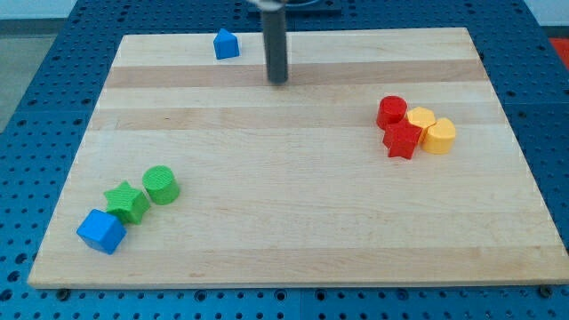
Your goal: Move blue triangle on top right to green circle
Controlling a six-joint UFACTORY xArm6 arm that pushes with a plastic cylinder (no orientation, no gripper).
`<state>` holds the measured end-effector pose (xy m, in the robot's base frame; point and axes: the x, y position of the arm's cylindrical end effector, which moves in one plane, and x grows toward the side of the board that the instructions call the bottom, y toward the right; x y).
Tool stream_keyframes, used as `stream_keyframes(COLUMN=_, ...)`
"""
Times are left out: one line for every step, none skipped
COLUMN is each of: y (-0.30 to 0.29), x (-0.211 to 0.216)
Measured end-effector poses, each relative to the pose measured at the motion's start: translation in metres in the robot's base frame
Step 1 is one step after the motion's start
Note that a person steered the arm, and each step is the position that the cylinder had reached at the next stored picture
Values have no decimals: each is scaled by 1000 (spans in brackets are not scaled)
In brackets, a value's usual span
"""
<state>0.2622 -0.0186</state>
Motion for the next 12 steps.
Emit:
stream_keyframes(y=-28, x=-66)
stream_keyframes(y=-105, x=-63)
stream_keyframes(y=-146, x=-24)
stream_keyframes(y=-151, x=-17)
stream_keyframes(y=-98, x=-51)
stream_keyframes(y=-121, x=-15)
stream_keyframes(y=-169, x=-21)
stream_keyframes(y=-158, x=8)
stream_keyframes(y=-146, x=29)
stream_keyframes(y=-118, x=54)
stream_keyframes(y=-121, x=94)
stream_keyframes(y=-119, x=138)
